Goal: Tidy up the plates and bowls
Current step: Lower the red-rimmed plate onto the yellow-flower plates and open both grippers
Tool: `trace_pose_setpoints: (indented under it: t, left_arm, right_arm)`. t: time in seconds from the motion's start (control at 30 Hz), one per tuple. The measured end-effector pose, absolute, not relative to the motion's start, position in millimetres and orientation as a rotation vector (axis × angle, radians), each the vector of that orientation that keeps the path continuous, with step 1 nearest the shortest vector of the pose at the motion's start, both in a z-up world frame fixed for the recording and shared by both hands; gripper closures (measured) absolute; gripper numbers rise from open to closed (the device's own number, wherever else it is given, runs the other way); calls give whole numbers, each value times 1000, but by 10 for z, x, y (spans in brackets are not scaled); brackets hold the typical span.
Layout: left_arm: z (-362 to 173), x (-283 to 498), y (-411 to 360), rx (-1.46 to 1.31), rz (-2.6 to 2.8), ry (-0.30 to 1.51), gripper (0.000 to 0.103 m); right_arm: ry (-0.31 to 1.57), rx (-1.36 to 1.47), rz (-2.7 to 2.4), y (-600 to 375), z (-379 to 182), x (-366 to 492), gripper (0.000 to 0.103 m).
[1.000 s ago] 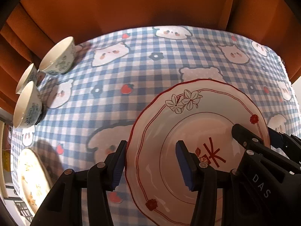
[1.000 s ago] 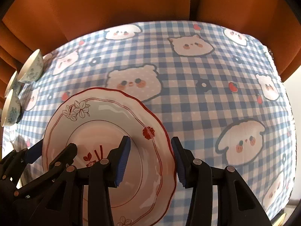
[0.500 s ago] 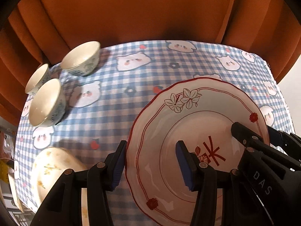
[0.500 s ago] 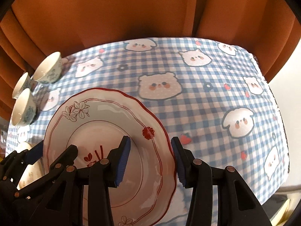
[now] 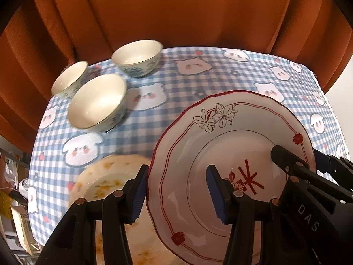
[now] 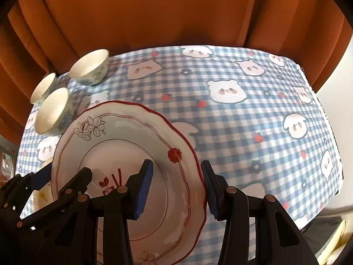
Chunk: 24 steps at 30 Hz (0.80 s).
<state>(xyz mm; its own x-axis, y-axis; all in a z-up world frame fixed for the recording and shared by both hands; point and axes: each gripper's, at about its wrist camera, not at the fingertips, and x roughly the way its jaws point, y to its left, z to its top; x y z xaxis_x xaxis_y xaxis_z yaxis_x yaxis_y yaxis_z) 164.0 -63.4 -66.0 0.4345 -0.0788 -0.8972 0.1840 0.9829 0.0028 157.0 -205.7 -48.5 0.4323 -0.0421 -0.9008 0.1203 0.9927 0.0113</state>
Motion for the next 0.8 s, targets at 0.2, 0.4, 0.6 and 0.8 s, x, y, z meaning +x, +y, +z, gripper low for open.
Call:
trace_pose_setpoints:
  t: [0.2, 0.4, 0.6, 0.8]
  left_arm:
    - [-678, 1533, -237, 106, -143, 1107, 51]
    - [-768, 1434, 84, 94, -129, 1123, 51]
    - [-911, 1394, 324, 61, -120, 1168, 51]
    - [-1102, 1428, 460, 24, -113, 1221, 51]
  right_arm:
    - [1119, 70, -81, -1652, -513, 1450, 54]
    - [1134, 52, -57, -1311, -591, 1366, 54]
    - [1176, 9, -44, -1033, -709, 1326, 54]
    - [1224, -35, -35, -823, -872, 1348, 54]
